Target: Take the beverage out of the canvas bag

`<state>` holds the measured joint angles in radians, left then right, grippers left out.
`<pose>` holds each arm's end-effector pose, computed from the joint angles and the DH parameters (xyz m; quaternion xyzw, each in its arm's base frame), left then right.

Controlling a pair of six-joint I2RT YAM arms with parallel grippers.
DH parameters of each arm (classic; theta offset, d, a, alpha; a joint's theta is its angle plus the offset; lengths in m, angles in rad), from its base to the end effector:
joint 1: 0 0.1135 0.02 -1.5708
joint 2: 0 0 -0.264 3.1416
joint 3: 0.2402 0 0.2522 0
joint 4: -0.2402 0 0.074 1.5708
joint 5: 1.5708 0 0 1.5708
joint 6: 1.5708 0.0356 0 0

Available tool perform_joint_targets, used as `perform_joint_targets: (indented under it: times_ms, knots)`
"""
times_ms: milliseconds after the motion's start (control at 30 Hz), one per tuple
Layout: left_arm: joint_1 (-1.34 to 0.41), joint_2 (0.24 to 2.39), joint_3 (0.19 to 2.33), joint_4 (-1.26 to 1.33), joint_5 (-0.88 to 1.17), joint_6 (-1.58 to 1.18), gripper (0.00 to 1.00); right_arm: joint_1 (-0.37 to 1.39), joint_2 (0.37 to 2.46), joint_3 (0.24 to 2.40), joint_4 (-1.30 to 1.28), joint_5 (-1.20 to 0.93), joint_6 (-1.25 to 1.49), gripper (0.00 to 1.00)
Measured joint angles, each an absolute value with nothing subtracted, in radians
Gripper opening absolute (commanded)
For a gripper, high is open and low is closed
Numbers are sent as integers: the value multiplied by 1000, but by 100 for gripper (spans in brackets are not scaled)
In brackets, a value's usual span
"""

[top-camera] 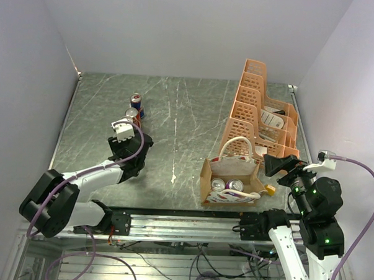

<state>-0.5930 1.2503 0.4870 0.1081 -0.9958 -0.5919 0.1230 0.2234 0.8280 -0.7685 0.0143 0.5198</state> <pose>0.2069 -0.1034 0.1812 -0.2106 0.7882 0.1386 0.5614 0.0379 0.0042 0.3427 0.1548 0.7467 0.1992 0.6154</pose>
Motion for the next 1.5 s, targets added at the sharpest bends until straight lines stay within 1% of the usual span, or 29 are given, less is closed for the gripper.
perform_joint_targets:
  times_ms: [167, 267, 300, 333, 567, 933, 1100, 1233, 1400, 1500]
  knots:
    - [-556, 1271, 516, 84, -974, -643, 59, 120, 223, 828, -768, 14, 520, 91]
    - [-540, 1283, 542, 44, -963, -675, 76, 119, 223, 828, -768, 14, 520, 91]
    - [-535, 1286, 562, 2, -949, -701, 96, 119, 223, 828, -768, 14, 520, 91]
    - [-535, 1286, 562, 2, -949, -701, 99, 119, 223, 828, -768, 14, 520, 91]
    - [-533, 1227, 617, -80, -892, -760, 100, 119, 223, 828, -768, 14, 520, 91]
    - [-532, 972, 663, -314, -790, -857, 100, 119, 223, 828, -768, 7, 519, 92]
    - [-532, 821, 682, -358, -651, -837, 100, 119, 223, 827, -768, -12, 516, 94]
    - [-532, 767, 712, -336, -502, -792, 100, 119, 245, 839, -779, -59, 502, 95]
    - [-532, 797, 729, -228, -270, -742, 100, 119, 312, 875, -847, -212, 463, 94]
    - [-535, 860, 730, -145, -126, -733, 100, 119, 337, 885, -912, -312, 431, 88]
